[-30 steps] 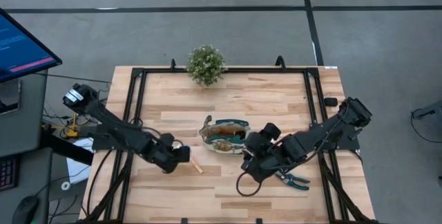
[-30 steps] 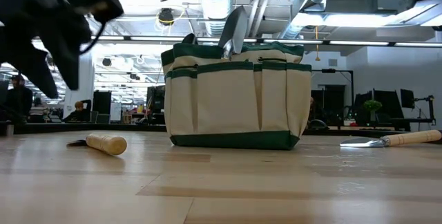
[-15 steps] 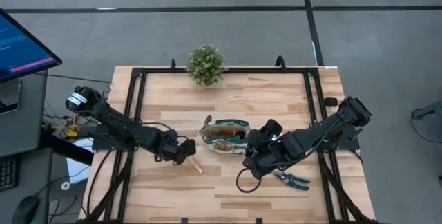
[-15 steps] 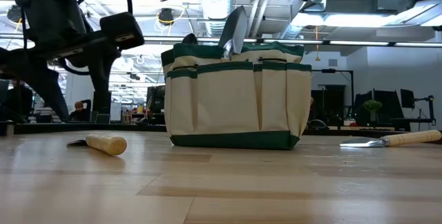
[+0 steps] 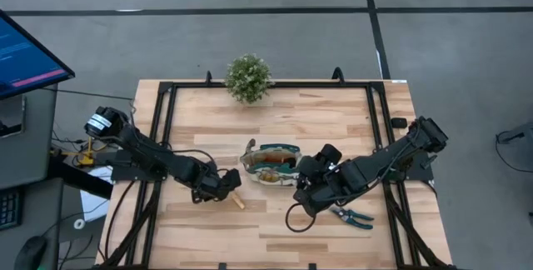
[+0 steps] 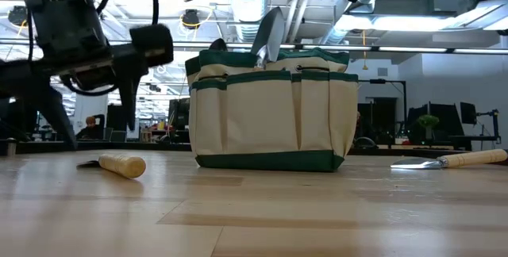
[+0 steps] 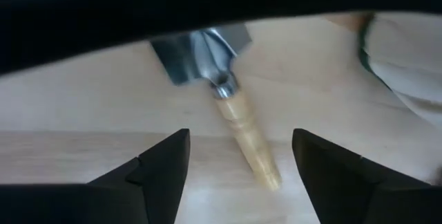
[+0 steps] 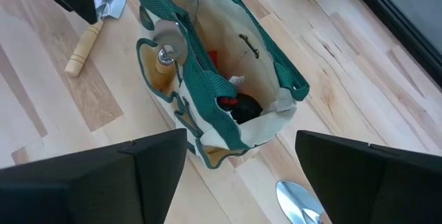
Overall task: Pick & Place Garden tools in Gardening bag
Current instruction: Put the brown trowel into the white gardening bag
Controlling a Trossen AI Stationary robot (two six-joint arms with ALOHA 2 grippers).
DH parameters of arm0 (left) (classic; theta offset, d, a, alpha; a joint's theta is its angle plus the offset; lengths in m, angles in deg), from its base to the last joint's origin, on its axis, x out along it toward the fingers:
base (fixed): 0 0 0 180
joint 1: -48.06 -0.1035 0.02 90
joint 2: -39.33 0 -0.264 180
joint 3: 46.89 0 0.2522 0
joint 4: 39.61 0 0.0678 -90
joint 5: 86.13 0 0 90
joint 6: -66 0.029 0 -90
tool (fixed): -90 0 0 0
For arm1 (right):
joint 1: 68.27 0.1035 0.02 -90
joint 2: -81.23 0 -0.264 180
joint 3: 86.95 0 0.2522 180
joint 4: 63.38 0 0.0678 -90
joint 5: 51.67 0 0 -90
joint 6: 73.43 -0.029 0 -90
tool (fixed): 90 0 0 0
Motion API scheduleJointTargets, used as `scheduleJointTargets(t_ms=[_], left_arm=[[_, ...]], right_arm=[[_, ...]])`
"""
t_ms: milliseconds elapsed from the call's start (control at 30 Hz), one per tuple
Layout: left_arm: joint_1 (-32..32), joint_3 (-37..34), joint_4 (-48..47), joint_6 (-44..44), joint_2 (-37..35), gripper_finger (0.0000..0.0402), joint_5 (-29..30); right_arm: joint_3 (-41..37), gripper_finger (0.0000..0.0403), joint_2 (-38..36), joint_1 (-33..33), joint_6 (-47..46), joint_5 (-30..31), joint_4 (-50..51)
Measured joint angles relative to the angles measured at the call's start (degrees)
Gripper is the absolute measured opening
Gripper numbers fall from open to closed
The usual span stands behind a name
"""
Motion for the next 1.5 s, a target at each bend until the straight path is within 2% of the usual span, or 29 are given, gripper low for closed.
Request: scheduleJointTargets(t_ms=[367,600,900,1167,1400,1500], left_arm=[[-2.14,0.09,3.17,-1.89,5.52,0.0228,-0.65],[-6.15,0.26,0.49,6.85,5.97,0.0195,-7.64],[-10.34,0.20,-6.70,18.12,5.72,0.0150,-7.62],[-14.50,0.14,-11.18,32.47,5.75,0.0128,-11.91],[-15.32,0.02,-11.85,38.46,5.81,0.0050,-13.69],[-15.32,-0.01,-11.78,40.06,5.64,0.0049,-13.77]], right_arm=[[0.00,0.0265,0.00,0.46,-0.20,0.15,0.02],[0.00,0.0265,0.00,0.50,-0.20,0.18,0.02],[0.00,0.0265,0.00,0.50,-0.16,0.13,0.65],[0.00,0.0265,0.00,0.53,-0.07,0.15,1.49],[0.00,0.0265,0.00,0.53,-0.07,0.15,1.51],[0.00,0.0265,0.00,0.53,-0.07,0.15,1.51]])
